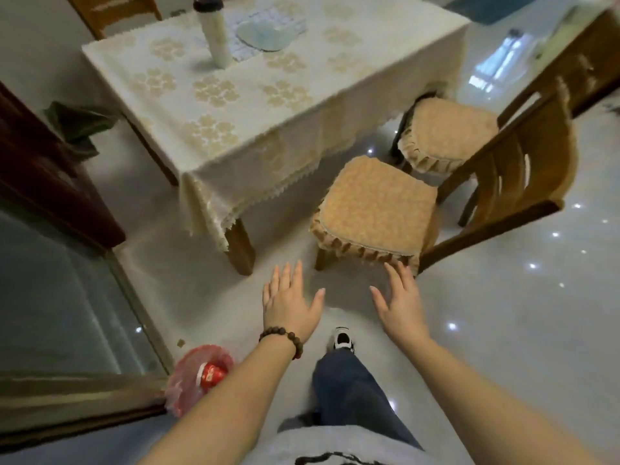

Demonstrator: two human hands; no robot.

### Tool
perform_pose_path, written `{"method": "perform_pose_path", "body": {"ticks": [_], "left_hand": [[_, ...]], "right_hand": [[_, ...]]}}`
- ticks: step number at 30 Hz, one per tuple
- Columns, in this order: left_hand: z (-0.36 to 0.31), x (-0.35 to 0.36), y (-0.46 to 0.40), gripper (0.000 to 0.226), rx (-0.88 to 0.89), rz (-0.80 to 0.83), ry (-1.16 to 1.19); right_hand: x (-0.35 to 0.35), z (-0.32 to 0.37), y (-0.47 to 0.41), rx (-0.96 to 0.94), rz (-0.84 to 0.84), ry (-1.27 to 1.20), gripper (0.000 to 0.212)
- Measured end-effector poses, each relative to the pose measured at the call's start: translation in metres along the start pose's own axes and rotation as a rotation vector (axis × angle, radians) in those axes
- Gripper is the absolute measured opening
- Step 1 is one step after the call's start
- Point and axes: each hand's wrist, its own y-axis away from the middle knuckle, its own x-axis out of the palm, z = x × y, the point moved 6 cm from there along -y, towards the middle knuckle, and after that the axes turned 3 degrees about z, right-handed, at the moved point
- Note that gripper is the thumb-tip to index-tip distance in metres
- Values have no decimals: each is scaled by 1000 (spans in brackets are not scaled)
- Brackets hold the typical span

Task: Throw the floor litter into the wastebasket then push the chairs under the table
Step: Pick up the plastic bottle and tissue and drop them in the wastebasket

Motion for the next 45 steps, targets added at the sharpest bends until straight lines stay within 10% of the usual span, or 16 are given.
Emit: {"method": "perform_pose_path", "body": {"ticks": [19, 45], "left_hand": [[-371, 182, 39, 73, 744, 318, -278], [-838, 373, -117, 74, 635, 266, -303]], "right_hand": [[-181, -305, 140, 709, -503, -190, 55], [-481, -692, -109, 606, -467, -167, 49]]}}
